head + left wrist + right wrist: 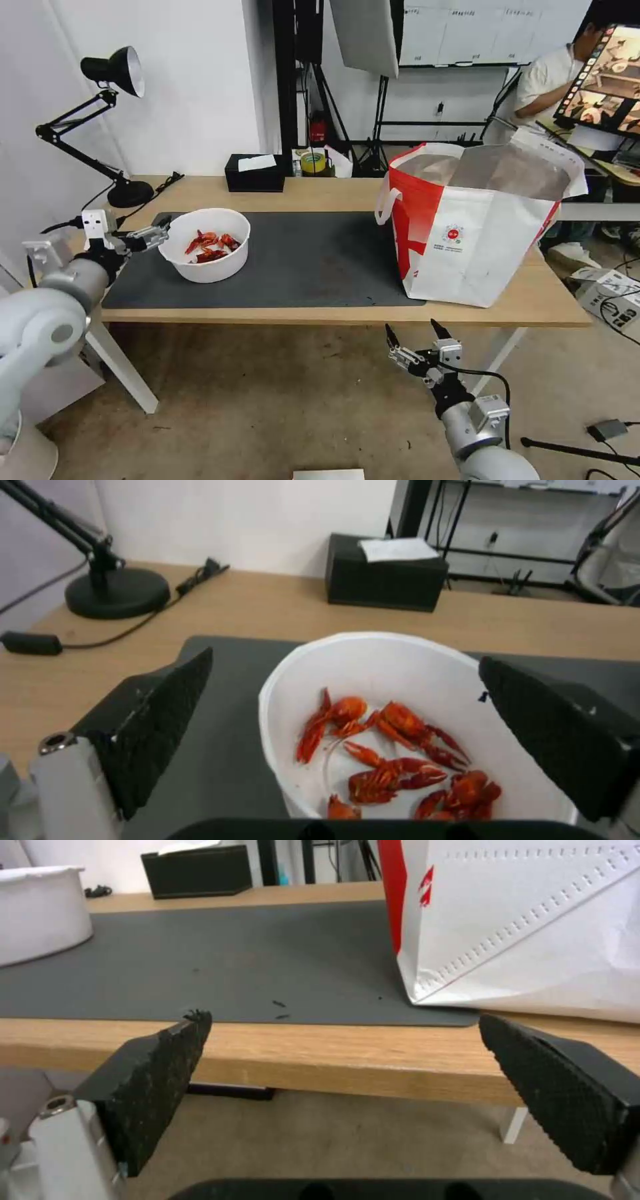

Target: Pick up the trash from the table and place it into the takeout bag.

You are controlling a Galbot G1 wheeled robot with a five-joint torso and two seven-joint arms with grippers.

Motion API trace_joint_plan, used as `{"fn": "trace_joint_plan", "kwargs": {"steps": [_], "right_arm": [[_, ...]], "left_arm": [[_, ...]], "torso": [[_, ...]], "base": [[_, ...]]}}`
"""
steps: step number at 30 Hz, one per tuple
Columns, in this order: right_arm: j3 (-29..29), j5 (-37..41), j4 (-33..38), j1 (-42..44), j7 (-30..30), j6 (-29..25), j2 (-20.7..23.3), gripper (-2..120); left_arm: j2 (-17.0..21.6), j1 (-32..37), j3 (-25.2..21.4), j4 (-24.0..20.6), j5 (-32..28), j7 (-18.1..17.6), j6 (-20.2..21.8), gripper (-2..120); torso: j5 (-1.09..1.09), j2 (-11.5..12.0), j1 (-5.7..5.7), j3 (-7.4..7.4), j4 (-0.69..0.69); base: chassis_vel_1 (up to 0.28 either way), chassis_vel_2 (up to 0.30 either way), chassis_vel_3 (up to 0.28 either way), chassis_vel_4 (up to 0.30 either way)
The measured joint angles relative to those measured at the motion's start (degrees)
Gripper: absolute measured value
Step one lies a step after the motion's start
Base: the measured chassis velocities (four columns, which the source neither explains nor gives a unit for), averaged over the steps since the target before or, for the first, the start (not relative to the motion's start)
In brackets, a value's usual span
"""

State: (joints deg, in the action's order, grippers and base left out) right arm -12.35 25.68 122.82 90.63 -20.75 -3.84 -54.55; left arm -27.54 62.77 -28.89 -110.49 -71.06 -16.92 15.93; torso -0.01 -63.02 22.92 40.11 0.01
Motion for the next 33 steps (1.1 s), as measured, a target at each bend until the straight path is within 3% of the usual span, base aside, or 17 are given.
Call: {"fn": "trace_joint_plan", "kwargs": {"steps": [8, 14, 27, 33], "right_arm": [[0.00, 0.01, 0.01, 0.00, 0.02, -0.01, 0.01, 100], [0.00, 0.01, 0.01, 0.00, 0.02, -0.02, 0.01, 100], [0.00, 0.00, 0.01, 0.00, 0.02, -0.02, 0.01, 100], [0.00, 0.01, 0.00, 0.00, 0.02, -0.02, 0.00, 100]], "left_arm": [[0.12, -8.91, 7.29, 6.70, -3.52, 2.06, 5.25, 100], [-3.05, -19.69, 16.70, 13.28, -5.41, -0.71, 9.78, 100], [-5.67, -26.67, 22.70, 18.71, -3.66, -5.27, 15.32, 100], [-6.89, -29.71, 24.52, 20.24, -5.16, -8.53, 20.67, 100]], "torso": [[0.01, 0.00, 0.00, 0.00, 0.00], [0.00, 0.00, 0.00, 0.00, -0.02], [0.01, 0.00, 0.00, 0.00, -0.01], [0.00, 0.00, -0.01, 0.00, -0.01]], "base": [[0.000, 0.000, 0.000, 0.000], [0.000, 0.000, 0.000, 0.000], [0.000, 0.000, 0.000, 0.000], [0.000, 0.000, 0.000, 0.000]]}}
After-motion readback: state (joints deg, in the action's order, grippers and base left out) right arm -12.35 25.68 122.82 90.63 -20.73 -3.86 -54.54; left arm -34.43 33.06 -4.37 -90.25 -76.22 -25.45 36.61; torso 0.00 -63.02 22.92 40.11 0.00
